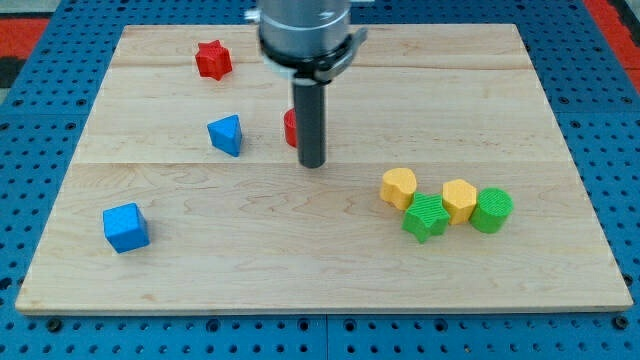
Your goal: Move the red circle closer to the blue triangle
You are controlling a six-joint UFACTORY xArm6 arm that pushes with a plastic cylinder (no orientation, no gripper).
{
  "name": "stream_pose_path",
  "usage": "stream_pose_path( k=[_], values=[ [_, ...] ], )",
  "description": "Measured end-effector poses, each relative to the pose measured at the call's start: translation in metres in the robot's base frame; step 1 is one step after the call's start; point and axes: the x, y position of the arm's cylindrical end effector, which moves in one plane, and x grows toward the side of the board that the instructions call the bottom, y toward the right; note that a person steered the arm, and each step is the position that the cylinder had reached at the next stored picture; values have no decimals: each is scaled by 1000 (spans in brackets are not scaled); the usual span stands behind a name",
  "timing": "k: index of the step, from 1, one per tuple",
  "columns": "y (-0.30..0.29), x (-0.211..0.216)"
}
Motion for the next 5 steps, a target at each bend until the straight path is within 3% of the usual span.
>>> stream_pose_path(
  k=[3,5],
  values=[
    [15,-35],
    [-58,-38]
  ],
)
